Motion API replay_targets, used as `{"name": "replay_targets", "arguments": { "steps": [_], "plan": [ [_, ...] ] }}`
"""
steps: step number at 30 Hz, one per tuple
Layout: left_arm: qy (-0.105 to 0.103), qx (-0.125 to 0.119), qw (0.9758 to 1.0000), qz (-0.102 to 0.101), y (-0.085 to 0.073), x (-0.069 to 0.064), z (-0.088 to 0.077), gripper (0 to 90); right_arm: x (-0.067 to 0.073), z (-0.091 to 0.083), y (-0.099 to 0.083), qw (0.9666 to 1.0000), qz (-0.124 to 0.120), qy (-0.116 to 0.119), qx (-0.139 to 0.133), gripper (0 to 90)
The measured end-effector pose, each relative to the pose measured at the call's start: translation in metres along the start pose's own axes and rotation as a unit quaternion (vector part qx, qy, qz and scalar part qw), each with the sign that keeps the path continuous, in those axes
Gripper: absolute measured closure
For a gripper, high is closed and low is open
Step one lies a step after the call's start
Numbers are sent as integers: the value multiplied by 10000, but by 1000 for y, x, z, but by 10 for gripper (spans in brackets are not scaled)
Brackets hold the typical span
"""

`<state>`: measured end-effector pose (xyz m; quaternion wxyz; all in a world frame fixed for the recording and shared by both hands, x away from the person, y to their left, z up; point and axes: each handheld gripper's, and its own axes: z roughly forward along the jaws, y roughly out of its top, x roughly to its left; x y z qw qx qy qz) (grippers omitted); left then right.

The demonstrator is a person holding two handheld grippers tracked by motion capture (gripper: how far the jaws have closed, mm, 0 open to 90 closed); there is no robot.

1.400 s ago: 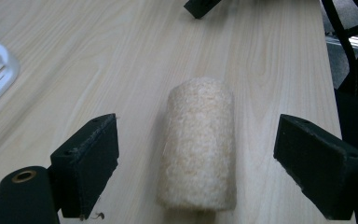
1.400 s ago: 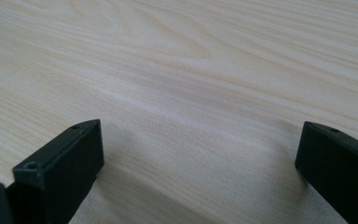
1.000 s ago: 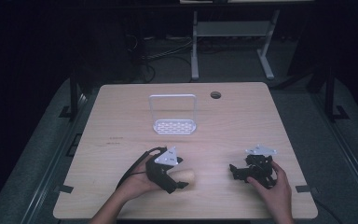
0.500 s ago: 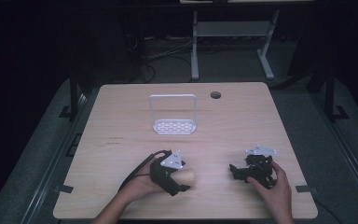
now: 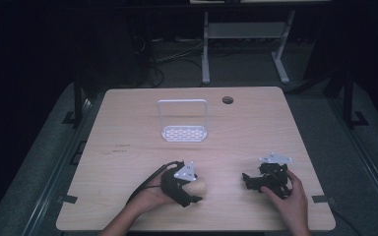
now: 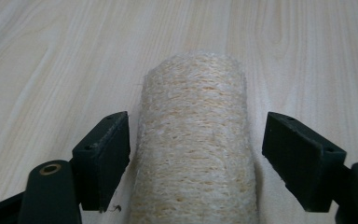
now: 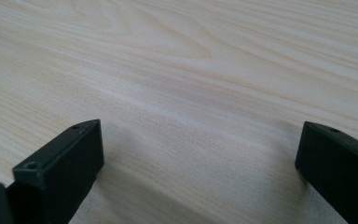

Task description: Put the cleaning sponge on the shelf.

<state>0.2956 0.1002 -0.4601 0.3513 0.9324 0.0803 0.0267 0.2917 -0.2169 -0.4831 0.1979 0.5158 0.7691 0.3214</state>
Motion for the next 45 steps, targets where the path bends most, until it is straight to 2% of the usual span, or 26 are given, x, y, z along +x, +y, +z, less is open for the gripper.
{"name": "replay_targets", "arguments": {
  "steps": [6, 9, 18, 26, 28, 35, 45],
  "plan": [
    [44, 5, 10000, 27, -1, 1, -2, 351, 0, 0, 0, 10000, -2, 0, 3, 6],
    [47, -16, 10000, -41, -1, 2, -3, 408, 0, 0, 0, 10000, -1, 1, 2, 6],
    [85, -4, 9999, -66, -1, 2, -4, 415, 0, 0, 0, 10000, -2, 3, 5, 5],
    [239, -84, 9991, -333, -2, 2, -9, 416, 0, 0, 0, 10000, -2, 5, 5, 6],
    [242, -19, 9993, -294, -2, 3, -10, 416, 0, 0, 0, 10000, -2, 5, 5, 6],
    [426, -163, 9971, -616, -5, 6, -17, 417, 0, 0, 0, 10000, -3, 6, 3, 6],
    [655, -184, 9943, -825, -10, 12, -24, 417, 0, 0, 0, 10000, -2, 7, 6, 5]
  ]
}}
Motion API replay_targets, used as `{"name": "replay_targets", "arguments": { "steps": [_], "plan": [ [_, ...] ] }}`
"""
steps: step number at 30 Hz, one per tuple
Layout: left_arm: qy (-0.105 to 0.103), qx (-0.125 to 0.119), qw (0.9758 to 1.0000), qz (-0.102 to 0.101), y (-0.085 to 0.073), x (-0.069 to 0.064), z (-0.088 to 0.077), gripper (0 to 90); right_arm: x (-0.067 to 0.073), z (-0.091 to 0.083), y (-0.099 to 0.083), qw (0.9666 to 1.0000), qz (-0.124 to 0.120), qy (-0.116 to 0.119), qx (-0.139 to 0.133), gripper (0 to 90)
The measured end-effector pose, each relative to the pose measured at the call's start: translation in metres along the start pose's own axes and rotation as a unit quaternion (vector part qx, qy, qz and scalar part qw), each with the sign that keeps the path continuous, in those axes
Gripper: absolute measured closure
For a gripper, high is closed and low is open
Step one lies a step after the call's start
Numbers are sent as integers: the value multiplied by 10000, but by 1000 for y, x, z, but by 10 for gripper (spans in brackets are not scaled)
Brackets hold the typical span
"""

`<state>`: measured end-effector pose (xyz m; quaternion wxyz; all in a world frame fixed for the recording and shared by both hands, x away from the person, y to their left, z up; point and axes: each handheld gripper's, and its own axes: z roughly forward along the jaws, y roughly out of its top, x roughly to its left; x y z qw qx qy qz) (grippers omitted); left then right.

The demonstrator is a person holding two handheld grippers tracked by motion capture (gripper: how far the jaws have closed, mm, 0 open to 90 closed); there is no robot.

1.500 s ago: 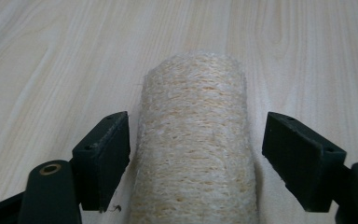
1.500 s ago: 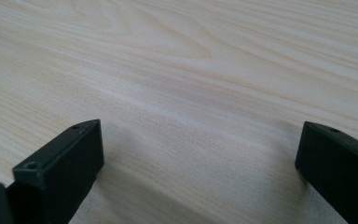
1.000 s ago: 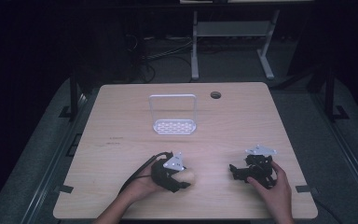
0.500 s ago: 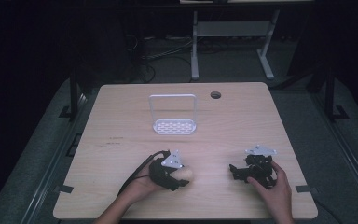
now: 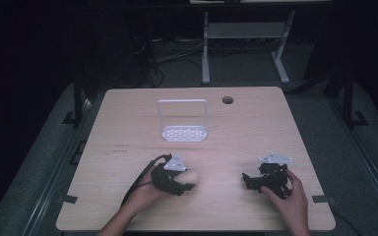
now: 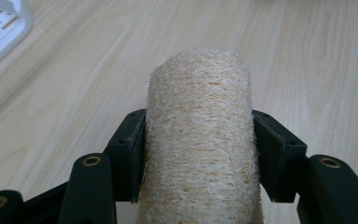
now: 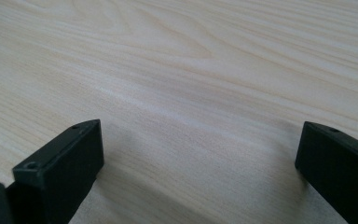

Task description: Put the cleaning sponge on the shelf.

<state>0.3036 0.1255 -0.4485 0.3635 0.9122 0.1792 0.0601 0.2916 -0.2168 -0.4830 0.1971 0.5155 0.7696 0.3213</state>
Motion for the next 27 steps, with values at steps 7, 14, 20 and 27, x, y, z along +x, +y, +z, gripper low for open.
{"name": "replay_targets", "arguments": {
  "steps": [7, 14, 20, 27],
  "plan": [
    [161, -50, 9997, -177, -1, 6, -5, 417, 0, 0, 0, 10000, -2, -1, -2, 5],
    [342, -73, 9989, -324, -2, 11, -9, 417, 0, 0, 0, 10000, -1, 0, -1, 6],
    [538, -59, 9974, -476, -4, 16, -13, 417, 0, 0, 0, 10000, -2, 1, -2, 5],
    [673, -105, 9960, -572, -4, 23, -17, 417, 0, 0, 0, 10000, 0, 0, -3, 6]
  ]
}}
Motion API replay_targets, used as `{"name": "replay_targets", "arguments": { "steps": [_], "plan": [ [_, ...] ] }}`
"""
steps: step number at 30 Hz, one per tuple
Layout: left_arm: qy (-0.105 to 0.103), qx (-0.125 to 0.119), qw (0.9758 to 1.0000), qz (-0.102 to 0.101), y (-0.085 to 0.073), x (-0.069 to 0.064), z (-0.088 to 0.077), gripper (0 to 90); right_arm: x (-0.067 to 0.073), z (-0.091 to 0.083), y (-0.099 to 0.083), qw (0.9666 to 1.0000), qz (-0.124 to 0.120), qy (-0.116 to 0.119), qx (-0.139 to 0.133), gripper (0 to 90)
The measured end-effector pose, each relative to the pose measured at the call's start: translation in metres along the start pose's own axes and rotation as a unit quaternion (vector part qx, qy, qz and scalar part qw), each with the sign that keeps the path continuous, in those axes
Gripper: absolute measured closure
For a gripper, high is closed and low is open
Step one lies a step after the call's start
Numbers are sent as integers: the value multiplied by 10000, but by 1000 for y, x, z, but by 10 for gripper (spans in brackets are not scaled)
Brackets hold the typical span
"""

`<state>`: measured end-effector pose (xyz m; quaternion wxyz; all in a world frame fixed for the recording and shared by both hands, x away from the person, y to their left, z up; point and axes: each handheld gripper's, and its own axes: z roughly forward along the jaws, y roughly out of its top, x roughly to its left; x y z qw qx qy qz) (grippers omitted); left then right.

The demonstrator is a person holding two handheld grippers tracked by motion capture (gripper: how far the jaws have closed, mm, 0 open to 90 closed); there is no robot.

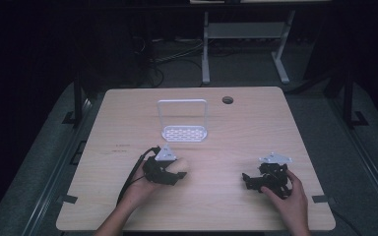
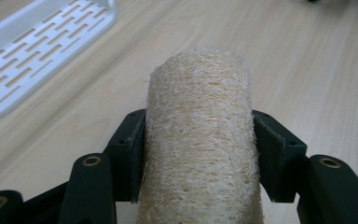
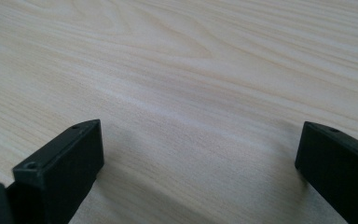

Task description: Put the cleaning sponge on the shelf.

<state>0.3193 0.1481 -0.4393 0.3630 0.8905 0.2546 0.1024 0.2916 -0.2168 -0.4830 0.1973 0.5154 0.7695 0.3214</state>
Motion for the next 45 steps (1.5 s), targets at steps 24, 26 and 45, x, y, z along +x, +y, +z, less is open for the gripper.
{"name": "replay_targets", "arguments": {
  "steps": [24, 26, 45],
  "plan": [
    [173, -103, 9997, -167, 13, 23, -2, 417, 0, 0, 0, 10000, 3, 0, 0, 6],
    [229, -92, 9996, -144, 15, 24, -1, 417, 0, 0, 0, 10000, 0, -1, -1, 6],
    [252, -146, 9988, -383, 32, 45, 10, 417, 0, 0, 0, 10000, -7, 6, 4, 6]
  ]
}}
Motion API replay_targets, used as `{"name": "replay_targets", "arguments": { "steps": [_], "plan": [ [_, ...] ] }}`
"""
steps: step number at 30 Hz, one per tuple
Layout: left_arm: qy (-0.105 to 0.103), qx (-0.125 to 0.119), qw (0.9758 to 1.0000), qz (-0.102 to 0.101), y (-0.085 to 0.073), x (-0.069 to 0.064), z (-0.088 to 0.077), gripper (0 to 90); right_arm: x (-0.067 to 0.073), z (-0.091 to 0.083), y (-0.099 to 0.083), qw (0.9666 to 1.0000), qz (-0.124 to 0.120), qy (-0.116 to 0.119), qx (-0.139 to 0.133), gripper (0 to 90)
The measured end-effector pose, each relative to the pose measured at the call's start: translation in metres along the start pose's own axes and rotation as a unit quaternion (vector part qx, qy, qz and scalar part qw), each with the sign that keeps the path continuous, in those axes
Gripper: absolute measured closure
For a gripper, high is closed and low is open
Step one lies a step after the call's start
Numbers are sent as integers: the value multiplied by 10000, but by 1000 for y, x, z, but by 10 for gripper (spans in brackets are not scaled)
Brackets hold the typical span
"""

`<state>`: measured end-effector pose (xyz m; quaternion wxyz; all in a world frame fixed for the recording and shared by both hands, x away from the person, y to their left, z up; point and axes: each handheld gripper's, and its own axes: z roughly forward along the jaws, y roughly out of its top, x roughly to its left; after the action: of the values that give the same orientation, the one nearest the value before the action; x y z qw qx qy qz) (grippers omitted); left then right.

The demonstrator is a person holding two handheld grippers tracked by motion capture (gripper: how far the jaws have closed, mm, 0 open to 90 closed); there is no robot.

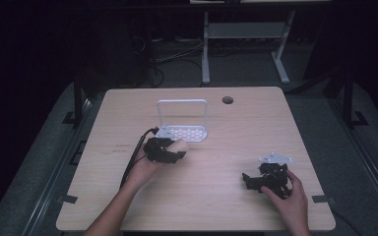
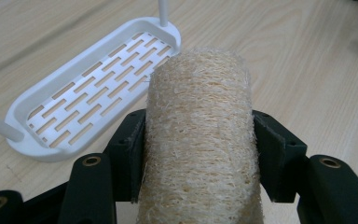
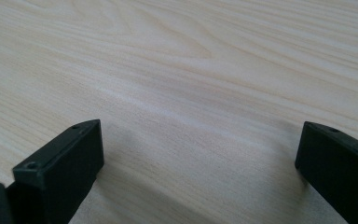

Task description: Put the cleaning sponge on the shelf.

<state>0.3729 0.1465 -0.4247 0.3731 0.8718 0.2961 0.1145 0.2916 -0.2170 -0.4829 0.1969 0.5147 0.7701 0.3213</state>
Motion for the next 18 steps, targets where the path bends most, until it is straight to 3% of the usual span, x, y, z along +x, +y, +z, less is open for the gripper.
{"name": "replay_targets", "arguments": {
  "steps": [18],
  "plan": [
    [76, 1, 10000, -13, 15, 11, 11, 417, 0, 0, 0, 10000, 8, -6, -2, 5]
  ]
}}
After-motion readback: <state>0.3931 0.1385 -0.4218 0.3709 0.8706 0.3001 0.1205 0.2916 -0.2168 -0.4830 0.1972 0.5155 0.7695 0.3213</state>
